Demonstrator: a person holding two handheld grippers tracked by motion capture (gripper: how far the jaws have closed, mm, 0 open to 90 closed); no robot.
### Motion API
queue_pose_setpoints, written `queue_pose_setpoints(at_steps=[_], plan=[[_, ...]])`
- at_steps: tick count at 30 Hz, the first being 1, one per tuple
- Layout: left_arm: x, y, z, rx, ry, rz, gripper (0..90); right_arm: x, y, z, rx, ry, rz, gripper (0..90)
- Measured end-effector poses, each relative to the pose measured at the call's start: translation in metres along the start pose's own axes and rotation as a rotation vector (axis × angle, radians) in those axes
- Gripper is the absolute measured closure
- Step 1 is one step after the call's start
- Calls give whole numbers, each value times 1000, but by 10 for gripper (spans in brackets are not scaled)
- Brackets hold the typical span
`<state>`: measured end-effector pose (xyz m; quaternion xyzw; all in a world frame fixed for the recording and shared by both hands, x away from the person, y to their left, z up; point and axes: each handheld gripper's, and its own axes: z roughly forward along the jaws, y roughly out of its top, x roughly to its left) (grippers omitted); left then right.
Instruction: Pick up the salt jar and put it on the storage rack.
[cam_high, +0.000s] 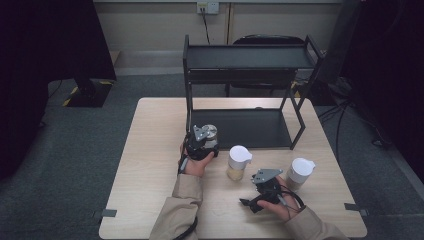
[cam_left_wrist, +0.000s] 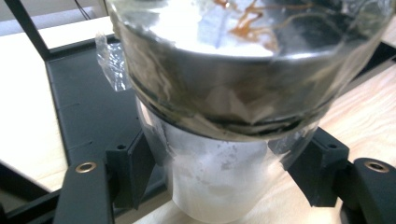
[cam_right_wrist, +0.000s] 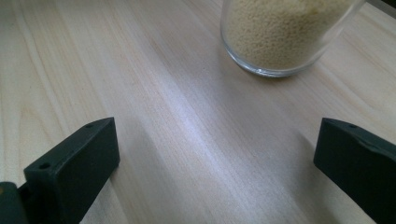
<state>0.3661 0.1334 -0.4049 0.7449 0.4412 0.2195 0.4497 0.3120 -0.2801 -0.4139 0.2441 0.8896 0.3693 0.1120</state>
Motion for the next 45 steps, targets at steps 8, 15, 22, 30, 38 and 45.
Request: queue_pose_setpoints(at_steps=[8,15,22,30,38,45], plan=[[-2,5,9,2,17,13,311,0,0,0,0,0,0,0],[-3,8,13,-4,17,9,311,0,0,0,0,-1,2,0],[-6,11,20,-6,21,17,311,0,0,0,0,0,1,0],[-9,18,26,-4,30,36,311,0,0,0,-1,0,0,0],[-9,23,31,-6,36,45,311,0,0,0,-1,-1,0,0],[-8,26,38,-5,38,45,311,0,0,0,-1,-1,0,0]])
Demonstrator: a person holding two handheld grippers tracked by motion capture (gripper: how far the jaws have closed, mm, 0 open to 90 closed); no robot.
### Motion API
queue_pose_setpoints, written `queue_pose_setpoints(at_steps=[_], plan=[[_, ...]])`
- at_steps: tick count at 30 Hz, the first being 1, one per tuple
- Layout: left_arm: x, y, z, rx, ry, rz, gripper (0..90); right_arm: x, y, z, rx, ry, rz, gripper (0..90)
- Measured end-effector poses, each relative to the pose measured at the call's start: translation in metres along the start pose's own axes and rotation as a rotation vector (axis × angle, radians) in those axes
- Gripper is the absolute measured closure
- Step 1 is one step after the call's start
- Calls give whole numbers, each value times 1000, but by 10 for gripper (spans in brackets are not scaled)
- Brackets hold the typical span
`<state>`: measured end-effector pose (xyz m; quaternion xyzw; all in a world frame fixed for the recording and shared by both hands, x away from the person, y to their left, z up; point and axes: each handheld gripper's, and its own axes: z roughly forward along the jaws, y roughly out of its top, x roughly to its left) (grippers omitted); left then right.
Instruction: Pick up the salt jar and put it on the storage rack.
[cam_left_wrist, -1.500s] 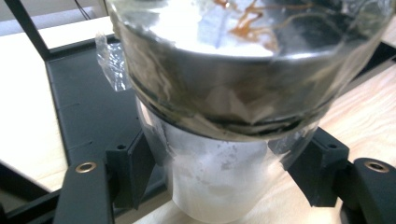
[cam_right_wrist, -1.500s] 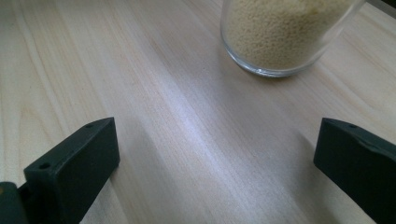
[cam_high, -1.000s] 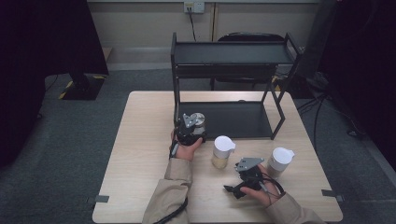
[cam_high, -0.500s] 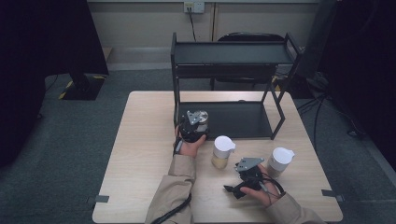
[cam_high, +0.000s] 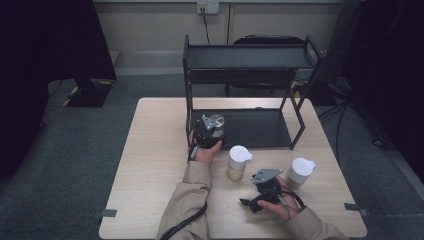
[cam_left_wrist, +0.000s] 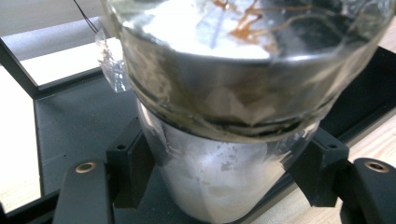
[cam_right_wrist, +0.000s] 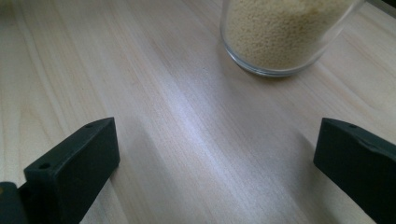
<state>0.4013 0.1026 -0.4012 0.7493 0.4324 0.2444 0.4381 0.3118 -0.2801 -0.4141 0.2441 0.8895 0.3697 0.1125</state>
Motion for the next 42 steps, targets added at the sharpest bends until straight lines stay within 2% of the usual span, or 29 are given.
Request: queue_pose_setpoints(at_steps=[6,23,34,42], plan=[[0,1,7,-7,2,-17,311,0,0,0,0,0,0,0],[2,7,19,-13,16,-22,311,0,0,0,0,0,0,0],[1,8,32,-1,30,-26,311,0,0,0,1,0,2,0],[3,12,39,16,47,-13,311,0,0,0,1,0,2,0]])
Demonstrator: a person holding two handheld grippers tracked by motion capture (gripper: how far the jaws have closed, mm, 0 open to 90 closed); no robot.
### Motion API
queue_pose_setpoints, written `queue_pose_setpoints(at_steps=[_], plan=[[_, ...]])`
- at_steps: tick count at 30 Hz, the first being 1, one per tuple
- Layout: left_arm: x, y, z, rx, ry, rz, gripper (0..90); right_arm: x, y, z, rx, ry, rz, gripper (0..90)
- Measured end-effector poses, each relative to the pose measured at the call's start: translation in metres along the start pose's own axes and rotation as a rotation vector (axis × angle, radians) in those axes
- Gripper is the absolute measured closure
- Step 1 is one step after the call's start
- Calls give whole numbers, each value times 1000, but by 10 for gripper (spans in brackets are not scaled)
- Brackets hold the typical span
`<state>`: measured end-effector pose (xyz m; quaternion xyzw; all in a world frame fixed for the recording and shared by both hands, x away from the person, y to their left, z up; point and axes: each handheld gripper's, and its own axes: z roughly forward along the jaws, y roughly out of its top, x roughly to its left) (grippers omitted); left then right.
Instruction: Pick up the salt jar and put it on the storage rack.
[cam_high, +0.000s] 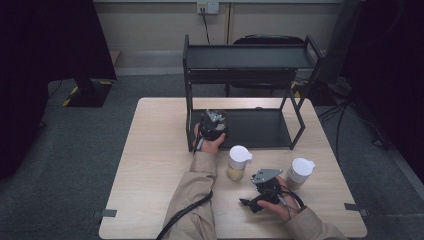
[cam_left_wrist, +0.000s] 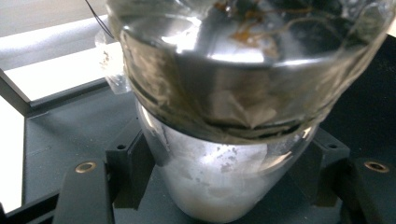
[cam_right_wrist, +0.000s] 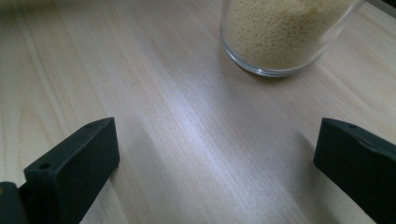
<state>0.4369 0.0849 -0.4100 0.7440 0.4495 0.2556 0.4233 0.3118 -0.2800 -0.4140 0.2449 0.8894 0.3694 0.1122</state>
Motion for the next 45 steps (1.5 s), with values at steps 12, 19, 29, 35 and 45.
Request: queue_pose_setpoints(at_steps=[12,19,29,35,45], plan=[[0,3,6,6,10,-8,311,0,0,0,0,0,0,0],[0,5,11,15,24,-17,311,0,0,0,0,0,0,0],[-2,7,14,33,49,-7,311,0,0,0,0,0,0,0],[-2,7,18,34,55,-15,311,0,0,0,0,0,0,0],[-2,10,21,39,62,-23,311,0,0,0,0,0,0,0]])
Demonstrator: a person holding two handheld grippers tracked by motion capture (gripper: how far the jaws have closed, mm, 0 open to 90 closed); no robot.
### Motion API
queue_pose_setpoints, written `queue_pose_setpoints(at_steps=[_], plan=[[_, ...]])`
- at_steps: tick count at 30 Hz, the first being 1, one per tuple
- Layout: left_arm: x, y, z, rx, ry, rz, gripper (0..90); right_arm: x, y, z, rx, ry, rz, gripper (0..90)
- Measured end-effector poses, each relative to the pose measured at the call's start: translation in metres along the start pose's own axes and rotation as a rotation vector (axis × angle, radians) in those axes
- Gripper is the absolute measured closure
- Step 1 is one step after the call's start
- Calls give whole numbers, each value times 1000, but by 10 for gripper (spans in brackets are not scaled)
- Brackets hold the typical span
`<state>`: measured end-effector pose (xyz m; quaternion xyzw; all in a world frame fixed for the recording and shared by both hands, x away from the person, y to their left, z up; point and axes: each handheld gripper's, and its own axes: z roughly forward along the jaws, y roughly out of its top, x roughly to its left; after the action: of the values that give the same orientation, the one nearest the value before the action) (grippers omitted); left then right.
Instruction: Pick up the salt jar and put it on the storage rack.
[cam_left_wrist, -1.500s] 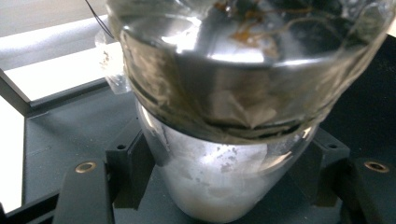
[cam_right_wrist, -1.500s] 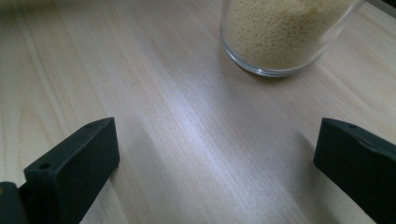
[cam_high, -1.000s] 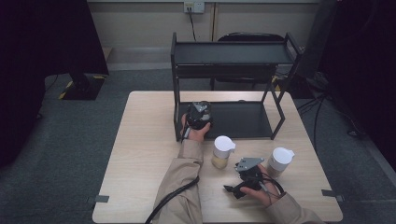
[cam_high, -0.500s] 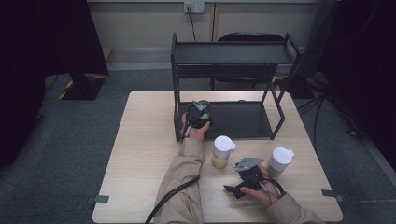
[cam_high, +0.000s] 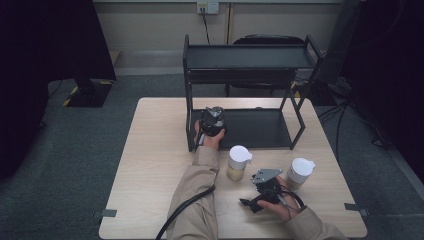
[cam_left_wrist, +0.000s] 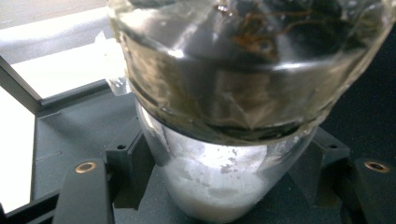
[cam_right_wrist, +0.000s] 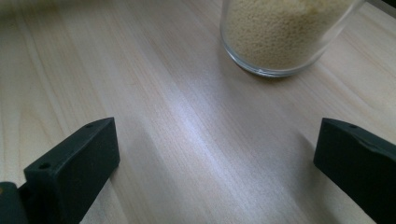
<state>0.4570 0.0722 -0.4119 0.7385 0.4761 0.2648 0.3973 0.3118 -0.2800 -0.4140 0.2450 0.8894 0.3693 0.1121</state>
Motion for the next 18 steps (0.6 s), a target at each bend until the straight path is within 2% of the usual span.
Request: queue_pose_setpoints(at_steps=[9,18], plan=[[-2,0,1,-1,5,4,310,0,0,0,0,0,0,0],[-5,1,2,3,22,-20,309,0,0,0,0,0,0,0]])
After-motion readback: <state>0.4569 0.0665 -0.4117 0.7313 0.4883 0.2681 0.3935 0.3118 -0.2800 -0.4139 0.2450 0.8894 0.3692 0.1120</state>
